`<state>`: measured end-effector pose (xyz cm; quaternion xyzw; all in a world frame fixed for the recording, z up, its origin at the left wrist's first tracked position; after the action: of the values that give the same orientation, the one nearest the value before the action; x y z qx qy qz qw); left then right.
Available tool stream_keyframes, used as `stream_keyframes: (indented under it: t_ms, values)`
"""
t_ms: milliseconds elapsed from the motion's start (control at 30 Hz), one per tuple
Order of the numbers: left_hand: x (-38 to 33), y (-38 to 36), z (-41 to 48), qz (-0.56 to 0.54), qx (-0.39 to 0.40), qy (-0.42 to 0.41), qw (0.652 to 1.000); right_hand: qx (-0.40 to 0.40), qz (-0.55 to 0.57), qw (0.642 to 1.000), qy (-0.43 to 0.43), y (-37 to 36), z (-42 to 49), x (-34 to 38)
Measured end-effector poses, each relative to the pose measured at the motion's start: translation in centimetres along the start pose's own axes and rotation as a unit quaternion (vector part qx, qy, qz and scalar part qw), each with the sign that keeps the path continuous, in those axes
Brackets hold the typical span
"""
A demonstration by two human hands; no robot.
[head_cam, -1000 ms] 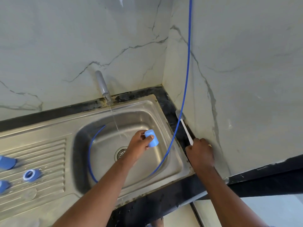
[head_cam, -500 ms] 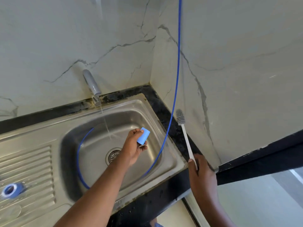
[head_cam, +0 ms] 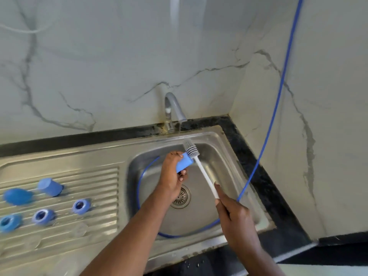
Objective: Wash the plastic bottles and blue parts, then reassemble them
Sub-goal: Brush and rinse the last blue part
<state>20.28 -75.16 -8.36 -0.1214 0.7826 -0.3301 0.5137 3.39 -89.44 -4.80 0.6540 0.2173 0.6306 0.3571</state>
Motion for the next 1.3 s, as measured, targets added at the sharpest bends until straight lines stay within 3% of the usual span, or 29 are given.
stream_keyframes:
  t_ms: [167, 267, 400, 633, 967, 1300]
  values:
    - [-2.2, 2.3, -0.5, -0.017, -0.08, -0.05, 0.995, 0.038, 0.023, 0.998, 0.04, -1.7, -0.6, 2.6]
    - [-2.2, 3.2, -0.8, 0.005, -0.087, -0.05, 0.995, 0.045, -0.017, 0.997, 0.057, -1.6, 1.3, 3.0]
    - [-2.8, 4.5, -0.6, -0.049, -0.099, -0.059, 0.992, 0.07, -0.042, 0.994, 0.07, -2.0, 1.2, 3.8]
    - [-2.6, 4.7, -0.9, -0.101, -0.084, -0.03, 0.991, 0.072, -0.042, 0.994, 0.074, -2.2, 1.6, 3.8]
    - [-3.5, 3.9, -0.3, -0.193, -0.065, -0.054, 0.977, 0.075, -0.018, 0.995, 0.064, -2.1, 1.9, 3.8]
    - [-4.4, 4.1, -0.5, -0.159, -0.063, -0.072, 0.983, 0.101, -0.019, 0.994, 0.038, -2.3, 1.6, 3.4]
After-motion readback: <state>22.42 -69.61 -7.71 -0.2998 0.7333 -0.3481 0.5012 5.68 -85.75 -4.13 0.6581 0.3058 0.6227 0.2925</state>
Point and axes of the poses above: each hand's wrist, its own z-axis towards the middle knuckle, its own y-axis out of the back of the hand, x = y × z, the point moved 5 cm from there along z, towards the middle knuckle, and after that the axes turned 12 degrees about x, right-handed, at the moved point
